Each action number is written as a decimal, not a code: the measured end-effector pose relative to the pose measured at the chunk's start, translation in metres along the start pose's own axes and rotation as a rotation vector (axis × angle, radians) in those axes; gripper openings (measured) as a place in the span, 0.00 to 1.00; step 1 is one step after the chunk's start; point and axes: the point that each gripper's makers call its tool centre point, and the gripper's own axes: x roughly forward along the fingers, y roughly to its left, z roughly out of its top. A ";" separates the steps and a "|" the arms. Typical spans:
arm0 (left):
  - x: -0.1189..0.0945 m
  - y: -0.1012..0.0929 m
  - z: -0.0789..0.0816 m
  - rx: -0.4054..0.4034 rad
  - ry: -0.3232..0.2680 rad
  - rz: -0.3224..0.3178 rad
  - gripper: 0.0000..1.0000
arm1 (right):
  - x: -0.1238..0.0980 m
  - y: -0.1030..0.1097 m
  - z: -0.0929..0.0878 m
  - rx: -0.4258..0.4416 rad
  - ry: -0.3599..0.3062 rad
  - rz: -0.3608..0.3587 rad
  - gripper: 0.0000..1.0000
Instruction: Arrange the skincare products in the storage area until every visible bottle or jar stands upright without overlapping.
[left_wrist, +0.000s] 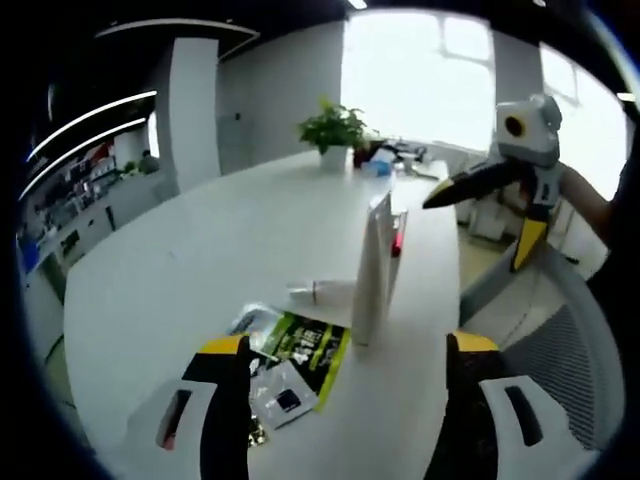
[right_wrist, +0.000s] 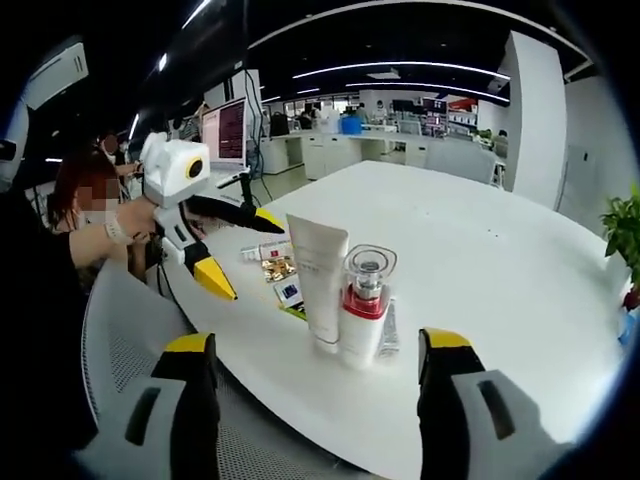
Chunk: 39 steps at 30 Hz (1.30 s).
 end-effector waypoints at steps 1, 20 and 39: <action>-0.003 -0.001 0.001 0.004 -0.002 0.001 0.79 | 0.000 -0.001 0.001 -0.001 -0.003 -0.002 0.83; -0.052 -0.003 0.002 -0.040 -0.043 0.084 0.97 | -0.002 0.008 0.004 -0.032 -0.016 -0.037 0.86; -0.095 0.020 -0.027 -0.106 -0.028 0.241 0.97 | 0.001 0.013 -0.001 -0.064 0.003 -0.076 0.89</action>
